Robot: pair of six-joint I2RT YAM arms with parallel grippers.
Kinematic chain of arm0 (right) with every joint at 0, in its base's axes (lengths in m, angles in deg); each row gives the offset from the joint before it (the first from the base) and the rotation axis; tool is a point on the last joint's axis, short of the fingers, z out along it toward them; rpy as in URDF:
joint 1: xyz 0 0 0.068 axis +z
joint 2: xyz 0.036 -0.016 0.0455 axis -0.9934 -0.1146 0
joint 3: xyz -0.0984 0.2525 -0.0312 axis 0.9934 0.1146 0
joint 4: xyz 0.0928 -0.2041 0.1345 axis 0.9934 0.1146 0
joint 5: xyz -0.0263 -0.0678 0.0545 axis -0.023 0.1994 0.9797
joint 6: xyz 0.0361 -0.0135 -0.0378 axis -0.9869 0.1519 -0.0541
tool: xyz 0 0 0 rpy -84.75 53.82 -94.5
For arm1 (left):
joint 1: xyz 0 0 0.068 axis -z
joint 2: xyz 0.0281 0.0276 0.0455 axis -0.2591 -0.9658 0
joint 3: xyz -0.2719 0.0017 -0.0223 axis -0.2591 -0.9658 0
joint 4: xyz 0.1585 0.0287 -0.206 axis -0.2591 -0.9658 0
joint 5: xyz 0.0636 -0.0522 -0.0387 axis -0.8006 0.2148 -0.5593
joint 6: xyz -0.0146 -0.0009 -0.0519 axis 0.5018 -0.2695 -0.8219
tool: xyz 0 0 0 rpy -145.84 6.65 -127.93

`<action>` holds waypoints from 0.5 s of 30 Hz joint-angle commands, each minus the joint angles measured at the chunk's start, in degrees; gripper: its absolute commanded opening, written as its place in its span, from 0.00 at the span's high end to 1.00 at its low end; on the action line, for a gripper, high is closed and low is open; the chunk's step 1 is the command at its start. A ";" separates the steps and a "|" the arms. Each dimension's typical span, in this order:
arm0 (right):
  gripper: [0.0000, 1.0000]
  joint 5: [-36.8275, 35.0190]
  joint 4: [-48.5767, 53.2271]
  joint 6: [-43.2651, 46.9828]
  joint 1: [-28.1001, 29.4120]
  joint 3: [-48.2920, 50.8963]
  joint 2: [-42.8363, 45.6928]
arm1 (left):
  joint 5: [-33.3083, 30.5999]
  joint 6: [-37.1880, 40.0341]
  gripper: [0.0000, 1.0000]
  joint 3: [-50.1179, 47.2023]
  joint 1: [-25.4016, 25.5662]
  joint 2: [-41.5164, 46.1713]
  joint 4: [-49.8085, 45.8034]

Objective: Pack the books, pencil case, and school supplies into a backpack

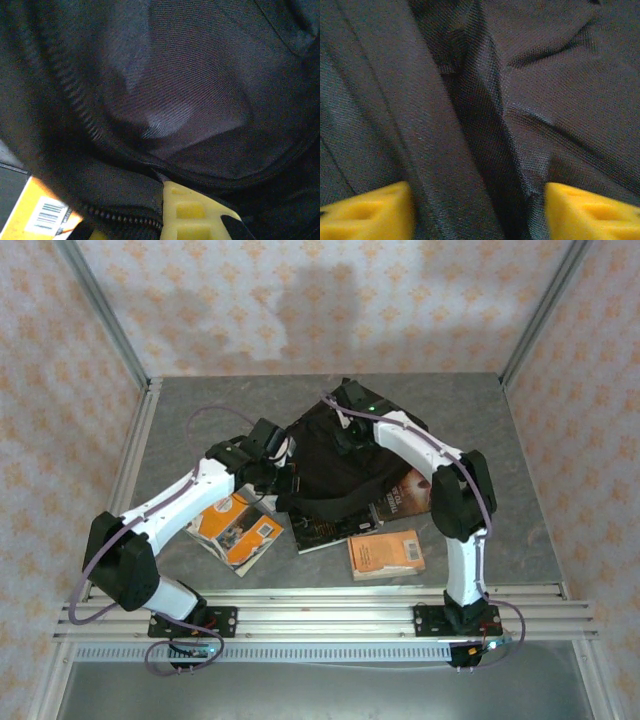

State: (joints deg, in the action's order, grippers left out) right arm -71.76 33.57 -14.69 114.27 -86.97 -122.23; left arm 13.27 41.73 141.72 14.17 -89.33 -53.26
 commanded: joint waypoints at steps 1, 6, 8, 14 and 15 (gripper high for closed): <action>0.76 -6.69 0.41 -0.49 -0.30 -1.78 -1.01 | -0.37 -0.39 1.00 1.10 -0.54 1.02 1.92; 1.00 -8.80 -4.30 -1.69 -2.21 2.94 5.76 | 0.14 -0.92 1.00 5.79 -0.56 -0.37 1.43; 1.00 -8.63 -5.85 -1.78 -3.55 4.86 9.73 | 0.38 -1.26 1.00 8.77 -0.56 -1.53 1.01; 1.00 5.82 -5.95 -5.59 -12.95 7.95 18.53 | 1.75 -2.85 1.00 18.56 -0.59 -6.92 1.04; 1.00 7.86 -5.97 -6.25 -14.53 8.38 19.37 | 1.66 -3.02 1.00 19.96 -0.62 -7.92 1.11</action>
State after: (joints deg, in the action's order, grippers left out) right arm -68.53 29.02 -17.94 104.20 -79.32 -107.13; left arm 14.75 39.74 157.99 13.84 -95.32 -52.19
